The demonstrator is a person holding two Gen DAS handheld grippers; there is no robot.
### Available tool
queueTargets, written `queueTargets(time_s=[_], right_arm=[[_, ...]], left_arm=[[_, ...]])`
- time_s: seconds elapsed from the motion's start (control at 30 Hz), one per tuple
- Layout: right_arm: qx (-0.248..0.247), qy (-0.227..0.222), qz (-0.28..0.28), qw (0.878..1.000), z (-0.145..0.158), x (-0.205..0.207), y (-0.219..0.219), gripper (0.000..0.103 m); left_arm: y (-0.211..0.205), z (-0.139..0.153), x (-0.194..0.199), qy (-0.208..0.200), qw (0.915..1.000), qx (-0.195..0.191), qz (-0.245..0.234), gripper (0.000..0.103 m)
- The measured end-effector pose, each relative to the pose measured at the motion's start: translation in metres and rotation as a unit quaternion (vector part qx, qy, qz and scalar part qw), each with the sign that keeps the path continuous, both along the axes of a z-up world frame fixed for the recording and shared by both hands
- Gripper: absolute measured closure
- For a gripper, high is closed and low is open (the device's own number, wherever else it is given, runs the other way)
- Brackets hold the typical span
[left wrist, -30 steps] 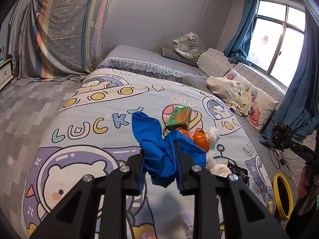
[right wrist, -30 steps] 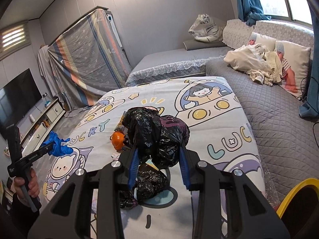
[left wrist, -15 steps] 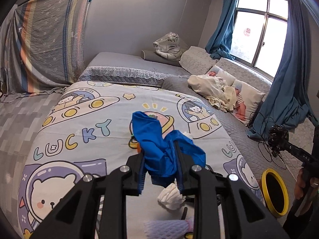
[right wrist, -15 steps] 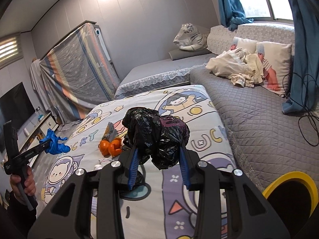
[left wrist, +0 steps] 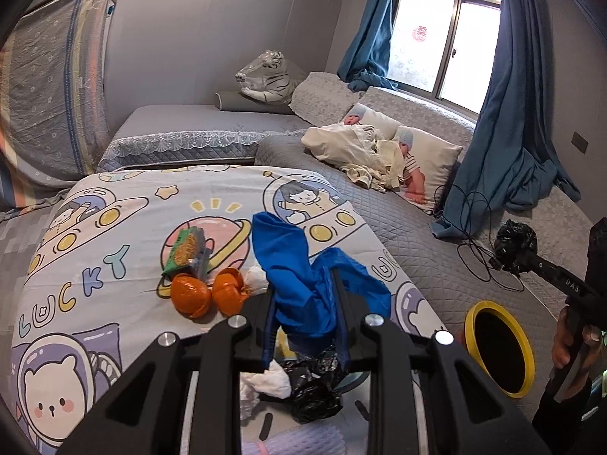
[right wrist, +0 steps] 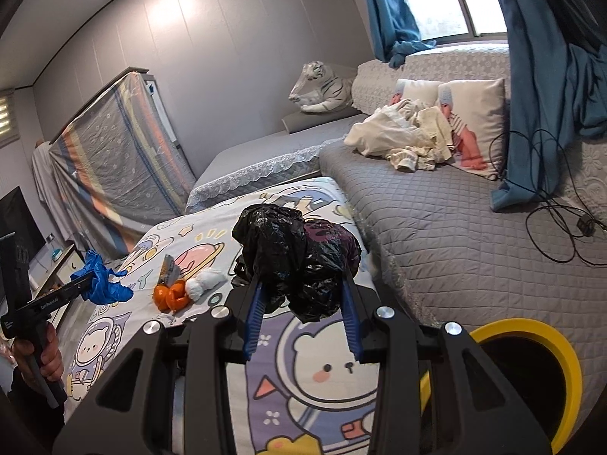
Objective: Collect trash
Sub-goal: 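Carry the blue glove and black bags in both tools over the yellow bin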
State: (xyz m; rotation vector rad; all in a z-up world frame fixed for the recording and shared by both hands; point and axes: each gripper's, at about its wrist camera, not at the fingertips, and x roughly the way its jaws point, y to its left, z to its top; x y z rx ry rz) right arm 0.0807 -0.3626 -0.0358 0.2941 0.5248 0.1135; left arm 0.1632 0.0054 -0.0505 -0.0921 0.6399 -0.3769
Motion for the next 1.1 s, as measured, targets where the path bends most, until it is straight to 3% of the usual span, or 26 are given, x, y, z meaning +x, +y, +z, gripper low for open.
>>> queueTargets(time_s=[0.4,1.1], right_arm=[[0.004,-0.012,-0.051,0.999,0.006,-0.029,-0.043,0.069],[-0.007,-0.020,-0.112,0.993,0.014,-0.057,-0.078,0.069]], left_arm=[[-0.068,-0.001,-0.001,0.005,0.9970,0.001,-0.077,0.080],[-0.126,0.001,-0.001,0.010,0.9878,-0.008,-0.155,0.080]])
